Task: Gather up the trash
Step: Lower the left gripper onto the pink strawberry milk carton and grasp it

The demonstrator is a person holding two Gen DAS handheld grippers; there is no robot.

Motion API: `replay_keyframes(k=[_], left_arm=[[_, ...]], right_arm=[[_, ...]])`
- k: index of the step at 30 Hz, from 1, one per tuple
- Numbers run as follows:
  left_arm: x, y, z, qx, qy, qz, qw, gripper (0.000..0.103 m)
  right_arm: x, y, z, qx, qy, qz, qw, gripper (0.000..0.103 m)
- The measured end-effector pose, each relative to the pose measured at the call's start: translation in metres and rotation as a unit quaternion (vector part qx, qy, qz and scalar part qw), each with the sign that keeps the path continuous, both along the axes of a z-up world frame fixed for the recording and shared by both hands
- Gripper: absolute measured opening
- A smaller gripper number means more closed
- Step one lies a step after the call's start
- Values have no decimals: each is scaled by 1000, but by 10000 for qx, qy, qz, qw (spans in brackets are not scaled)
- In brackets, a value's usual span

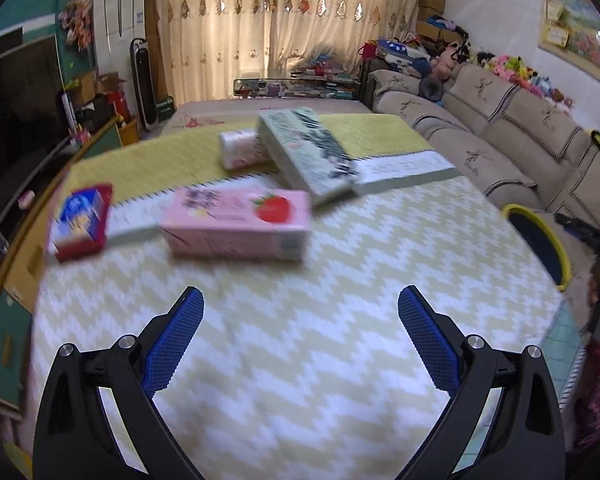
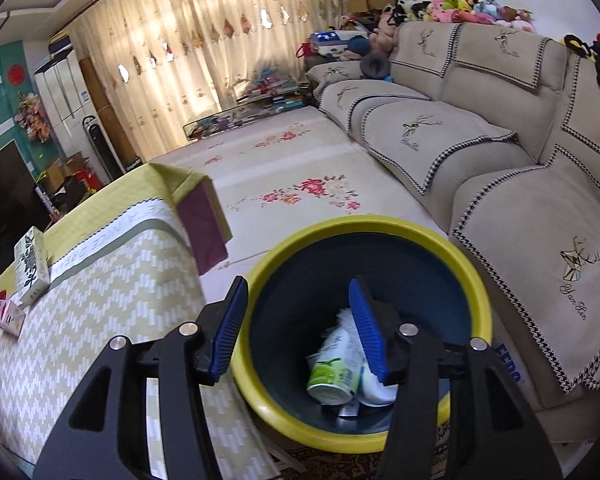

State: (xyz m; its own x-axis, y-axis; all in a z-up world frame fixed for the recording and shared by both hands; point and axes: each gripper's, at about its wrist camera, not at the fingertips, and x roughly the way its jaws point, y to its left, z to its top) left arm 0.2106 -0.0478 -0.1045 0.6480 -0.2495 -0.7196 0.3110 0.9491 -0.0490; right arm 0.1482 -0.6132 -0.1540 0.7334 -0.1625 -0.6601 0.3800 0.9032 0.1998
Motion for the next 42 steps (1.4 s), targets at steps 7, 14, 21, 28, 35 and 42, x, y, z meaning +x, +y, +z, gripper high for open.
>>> replay_keyframes(k=[7, 14, 21, 28, 35, 42], left_arm=[[53, 34, -9, 230, 49, -136, 9996, 96], [89, 51, -25, -41, 308, -429, 9986, 96], [75, 39, -24, -279, 465, -941, 9941, 96], [-7, -16, -3, -244, 495, -2423, 9686, 96], [15, -12, 19, 135, 113, -2080, 9780, 96], [80, -15, -4, 192, 545, -2066, 9767, 96]], right_arm=[[11, 15, -2, 36, 106, 97, 9999, 50], [17, 24, -5, 28, 193, 118, 9997, 51], [20, 29, -5, 22, 204, 146, 9997, 52], [26, 36, -10, 102, 231, 262, 9993, 52], [21, 37, -10, 166, 174, 296, 9993, 52], [15, 27, -12, 233, 228, 186, 9993, 56]])
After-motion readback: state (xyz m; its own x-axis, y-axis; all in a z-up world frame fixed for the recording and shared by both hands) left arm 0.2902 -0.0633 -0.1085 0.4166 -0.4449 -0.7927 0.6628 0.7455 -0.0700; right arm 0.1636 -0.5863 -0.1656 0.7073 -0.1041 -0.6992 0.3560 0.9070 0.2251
